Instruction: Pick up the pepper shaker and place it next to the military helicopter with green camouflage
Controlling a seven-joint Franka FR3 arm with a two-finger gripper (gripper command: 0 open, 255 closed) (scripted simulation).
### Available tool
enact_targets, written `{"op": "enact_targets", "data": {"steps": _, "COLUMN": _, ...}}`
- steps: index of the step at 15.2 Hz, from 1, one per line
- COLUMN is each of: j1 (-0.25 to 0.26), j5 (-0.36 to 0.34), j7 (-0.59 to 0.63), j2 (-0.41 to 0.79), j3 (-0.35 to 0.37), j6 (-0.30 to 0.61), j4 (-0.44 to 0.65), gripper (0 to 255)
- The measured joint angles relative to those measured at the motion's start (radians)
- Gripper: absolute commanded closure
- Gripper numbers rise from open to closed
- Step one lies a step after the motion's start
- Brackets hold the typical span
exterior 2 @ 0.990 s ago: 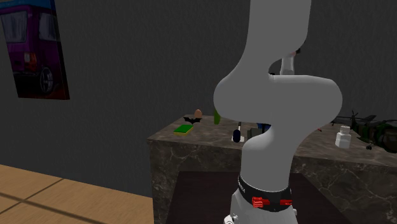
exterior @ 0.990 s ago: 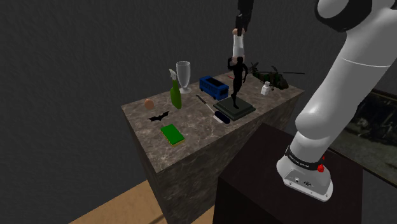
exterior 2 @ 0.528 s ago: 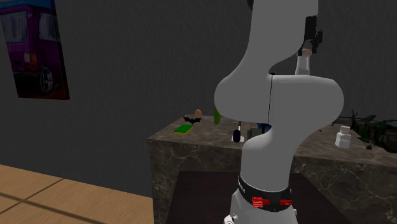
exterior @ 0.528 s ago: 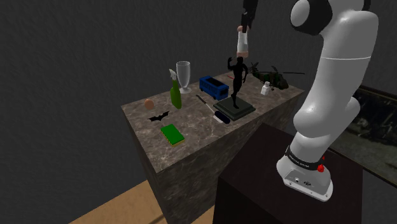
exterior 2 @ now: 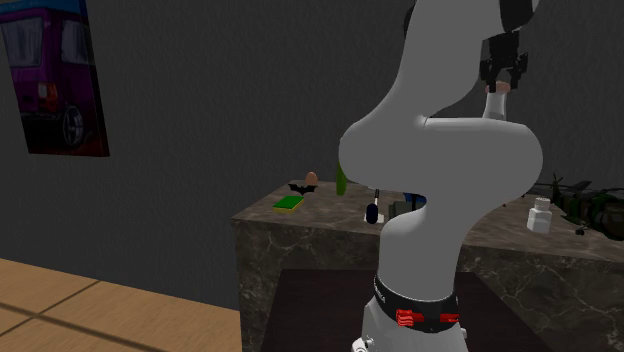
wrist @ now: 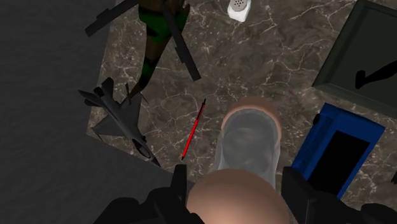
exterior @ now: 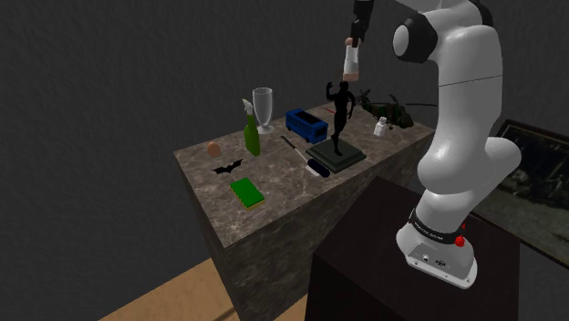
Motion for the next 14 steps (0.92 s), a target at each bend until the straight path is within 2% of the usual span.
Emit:
{"op": "enact_targets", "data": {"steps": 7, "j1": 0.024, "j5": -0.018, "j7": 0.011, "j2": -0.069, "j3": -0.001, "j6": 0.138, "j4": -0.207, "gripper": 255}}
{"op": "enact_targets", "data": {"steps": 14, "j1": 0.038, "j5": -0.029, "j7": 0.022, "j2": -0.105, "j3": 0.000, "j6": 0.250, "j4": -0.355, "gripper": 255}}
